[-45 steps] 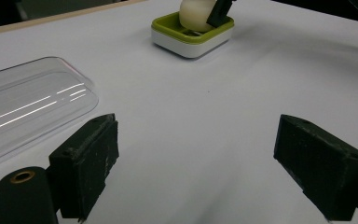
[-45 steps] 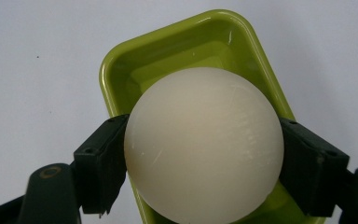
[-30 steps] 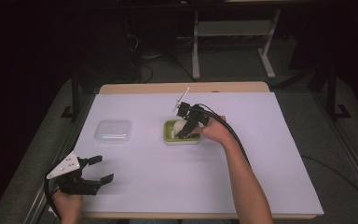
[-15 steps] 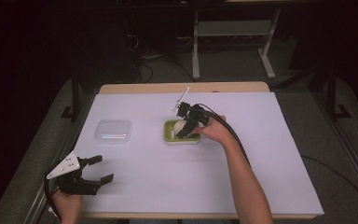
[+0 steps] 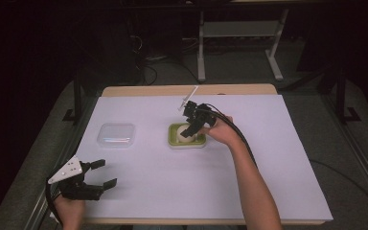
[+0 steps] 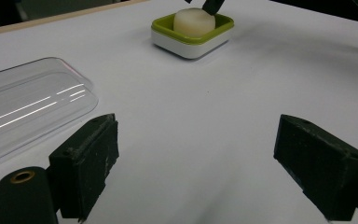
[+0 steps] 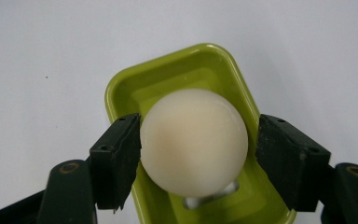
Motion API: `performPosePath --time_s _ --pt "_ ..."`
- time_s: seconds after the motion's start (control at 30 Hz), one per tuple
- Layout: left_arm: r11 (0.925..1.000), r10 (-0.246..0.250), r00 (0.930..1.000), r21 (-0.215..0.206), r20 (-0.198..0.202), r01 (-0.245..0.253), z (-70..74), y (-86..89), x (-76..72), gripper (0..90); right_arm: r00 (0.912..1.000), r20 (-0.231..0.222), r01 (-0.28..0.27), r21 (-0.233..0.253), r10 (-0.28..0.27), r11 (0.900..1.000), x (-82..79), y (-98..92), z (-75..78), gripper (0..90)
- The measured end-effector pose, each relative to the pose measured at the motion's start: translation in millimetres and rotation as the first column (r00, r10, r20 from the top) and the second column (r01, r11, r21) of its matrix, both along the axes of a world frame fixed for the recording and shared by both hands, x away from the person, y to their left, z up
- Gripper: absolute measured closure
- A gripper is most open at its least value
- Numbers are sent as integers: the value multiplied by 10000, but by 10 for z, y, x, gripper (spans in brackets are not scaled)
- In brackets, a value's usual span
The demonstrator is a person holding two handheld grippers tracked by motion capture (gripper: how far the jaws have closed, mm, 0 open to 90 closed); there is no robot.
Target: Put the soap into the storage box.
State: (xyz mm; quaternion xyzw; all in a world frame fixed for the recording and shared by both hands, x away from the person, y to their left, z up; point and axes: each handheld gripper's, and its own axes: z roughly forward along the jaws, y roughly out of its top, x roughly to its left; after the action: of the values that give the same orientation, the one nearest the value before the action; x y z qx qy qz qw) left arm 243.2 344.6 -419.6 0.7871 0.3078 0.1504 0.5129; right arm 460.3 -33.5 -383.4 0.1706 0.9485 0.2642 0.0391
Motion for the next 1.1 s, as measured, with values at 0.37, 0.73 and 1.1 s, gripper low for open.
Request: performPosePath --time_s 0.37,0.73,1.1 --pt "10000 -3 10000 3 -21 3 0 -4 1 132 9992 -392 11 -18 -12 10000 -71 -82 71 258" --pt "9999 -63 10000 121 -24 63 1 -15 3 132 9981 -609 62 279 -44 9996 -165 -215 123 243" --pt "10000 -64 10000 65 -37 65 -2 -27 4 132 9969 -747 266 432 -233 9987 -294 -382 74 240"
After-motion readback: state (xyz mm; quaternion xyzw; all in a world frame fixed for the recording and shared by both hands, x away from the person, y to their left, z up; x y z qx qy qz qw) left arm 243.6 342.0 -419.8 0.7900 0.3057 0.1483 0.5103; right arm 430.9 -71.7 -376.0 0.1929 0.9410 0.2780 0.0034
